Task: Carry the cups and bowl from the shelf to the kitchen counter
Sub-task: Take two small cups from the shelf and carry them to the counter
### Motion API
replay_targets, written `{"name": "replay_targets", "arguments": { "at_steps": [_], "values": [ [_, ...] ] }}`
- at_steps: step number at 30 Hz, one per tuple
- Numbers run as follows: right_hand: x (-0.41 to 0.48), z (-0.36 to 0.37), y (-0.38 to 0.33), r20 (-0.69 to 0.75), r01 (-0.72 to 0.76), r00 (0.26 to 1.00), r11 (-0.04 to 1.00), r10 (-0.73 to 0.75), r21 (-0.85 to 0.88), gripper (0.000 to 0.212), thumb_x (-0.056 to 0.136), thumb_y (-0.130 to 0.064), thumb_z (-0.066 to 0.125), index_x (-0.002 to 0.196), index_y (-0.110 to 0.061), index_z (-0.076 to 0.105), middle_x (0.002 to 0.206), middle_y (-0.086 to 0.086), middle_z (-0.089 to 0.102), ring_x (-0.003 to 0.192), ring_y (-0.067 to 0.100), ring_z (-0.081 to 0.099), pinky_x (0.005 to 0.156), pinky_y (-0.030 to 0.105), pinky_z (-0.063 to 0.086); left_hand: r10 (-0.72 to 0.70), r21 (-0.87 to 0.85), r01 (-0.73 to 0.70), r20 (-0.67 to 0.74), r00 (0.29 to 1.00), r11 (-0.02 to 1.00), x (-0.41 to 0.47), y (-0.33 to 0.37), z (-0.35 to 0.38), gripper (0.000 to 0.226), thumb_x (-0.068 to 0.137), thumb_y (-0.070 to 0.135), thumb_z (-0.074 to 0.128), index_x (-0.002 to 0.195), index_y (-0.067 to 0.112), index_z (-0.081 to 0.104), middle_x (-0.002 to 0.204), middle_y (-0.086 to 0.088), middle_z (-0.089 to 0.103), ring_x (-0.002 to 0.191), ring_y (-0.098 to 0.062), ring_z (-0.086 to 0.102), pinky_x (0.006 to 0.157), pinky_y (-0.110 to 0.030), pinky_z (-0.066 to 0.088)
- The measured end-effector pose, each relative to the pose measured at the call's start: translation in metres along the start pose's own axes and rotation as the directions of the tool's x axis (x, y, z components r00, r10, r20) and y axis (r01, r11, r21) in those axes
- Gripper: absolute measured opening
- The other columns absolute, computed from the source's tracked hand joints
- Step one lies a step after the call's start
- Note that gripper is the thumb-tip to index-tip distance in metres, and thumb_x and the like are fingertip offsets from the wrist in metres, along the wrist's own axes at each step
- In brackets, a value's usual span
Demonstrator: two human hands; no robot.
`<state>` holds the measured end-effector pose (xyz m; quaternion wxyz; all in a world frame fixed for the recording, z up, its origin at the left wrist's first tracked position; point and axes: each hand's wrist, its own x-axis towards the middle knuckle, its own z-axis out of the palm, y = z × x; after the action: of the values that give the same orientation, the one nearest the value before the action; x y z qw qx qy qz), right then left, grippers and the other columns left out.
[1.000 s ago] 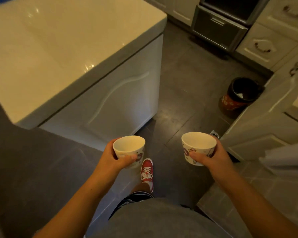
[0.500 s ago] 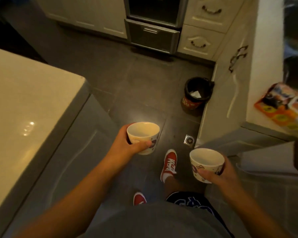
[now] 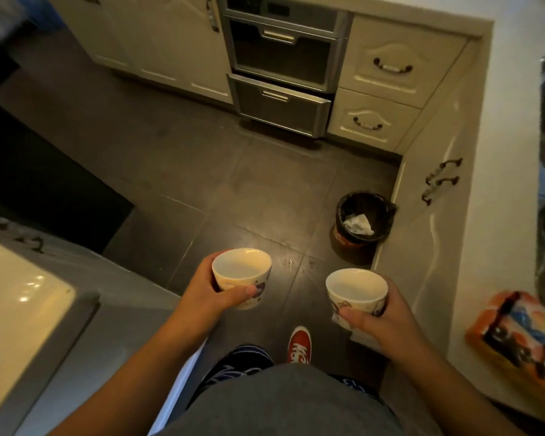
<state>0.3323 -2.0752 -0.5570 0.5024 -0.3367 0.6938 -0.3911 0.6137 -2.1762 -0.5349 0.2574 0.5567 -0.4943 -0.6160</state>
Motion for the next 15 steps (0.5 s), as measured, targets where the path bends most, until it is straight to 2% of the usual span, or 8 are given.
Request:
{"name": "replay_targets", "arguments": {
  "at_steps": [3, 6, 8, 10, 11, 15],
  "values": [
    [0.052, 0.008, -0.034, 0.082, 0.011, 0.997, 1.000, -0.013, 0.015, 0.079, 0.041, -0.051, 0.083, 0.113, -0.048, 0.050, 0.113, -0.017, 0.061, 0.100, 0.000, 0.061, 0.065, 0.014, 0.055, -0.014, -0.022, 0.013, -0.076, 0.997, 1.000, 0.022, 0.006, -0.016, 0.069, 0.061, 0.039, 0.085, 0.120, 0.036, 0.049, 0.118, 0.006, 0.061, 0.104, -0.014, 0.064, 0.070, -0.018, 0.057],
    [0.107, 0.023, -0.061, 0.147, 0.024, 0.989, 1.000, -0.026, 0.016, 0.078, 0.034, -0.059, 0.085, 0.105, -0.053, 0.053, 0.110, -0.019, 0.063, 0.100, 0.001, 0.061, 0.073, 0.020, 0.055, -0.042, -0.058, 0.033, -0.153, 0.987, 0.998, 0.051, 0.009, -0.031, 0.069, 0.054, 0.041, 0.080, 0.116, 0.037, 0.050, 0.116, 0.009, 0.060, 0.101, -0.009, 0.064, 0.068, -0.015, 0.057],
    [0.145, 0.037, -0.078, 0.171, 0.044, 0.984, 0.999, -0.041, -0.013, 0.075, 0.034, -0.061, 0.084, 0.101, -0.061, 0.052, 0.104, -0.027, 0.063, 0.098, -0.004, 0.061, 0.070, 0.017, 0.055, -0.069, -0.083, 0.053, -0.197, 0.978, 0.995, 0.074, 0.008, -0.044, 0.074, 0.052, 0.043, 0.081, 0.119, 0.035, 0.050, 0.118, 0.006, 0.060, 0.105, -0.014, 0.063, 0.070, -0.021, 0.059],
    [0.181, 0.049, -0.096, 0.194, 0.065, 0.979, 0.997, -0.057, -0.033, 0.068, 0.035, -0.061, 0.083, 0.094, -0.070, 0.049, 0.097, -0.039, 0.060, 0.094, -0.016, 0.058, 0.062, 0.008, 0.052, -0.096, -0.116, 0.071, -0.228, 0.969, 0.991, 0.102, 0.009, -0.057, 0.079, 0.050, 0.046, 0.083, 0.121, 0.035, 0.049, 0.121, 0.002, 0.059, 0.110, -0.022, 0.060, 0.078, -0.027, 0.058],
    [0.199, 0.054, -0.105, 0.205, 0.065, 0.977, 0.997, -0.058, -0.031, 0.068, 0.036, -0.061, 0.084, 0.094, -0.070, 0.049, 0.097, -0.040, 0.060, 0.095, -0.016, 0.058, 0.061, 0.007, 0.051, -0.110, -0.134, 0.080, -0.237, 0.965, 0.988, 0.117, 0.012, -0.063, 0.082, 0.047, 0.049, 0.085, 0.120, 0.035, 0.050, 0.122, 0.001, 0.059, 0.111, -0.024, 0.060, 0.082, -0.030, 0.057],
    [0.256, 0.065, -0.139, 0.215, 0.053, 0.975, 0.998, -0.046, -0.026, 0.077, 0.040, -0.052, 0.086, 0.109, -0.051, 0.051, 0.112, -0.018, 0.061, 0.101, 0.004, 0.060, 0.065, 0.012, 0.054, -0.126, -0.169, 0.084, -0.256, 0.958, 0.982, 0.181, 0.033, -0.081, 0.094, 0.034, 0.059, 0.093, 0.116, 0.032, 0.055, 0.120, -0.006, 0.064, 0.110, -0.026, 0.063, 0.085, -0.037, 0.056]
  ]
}}
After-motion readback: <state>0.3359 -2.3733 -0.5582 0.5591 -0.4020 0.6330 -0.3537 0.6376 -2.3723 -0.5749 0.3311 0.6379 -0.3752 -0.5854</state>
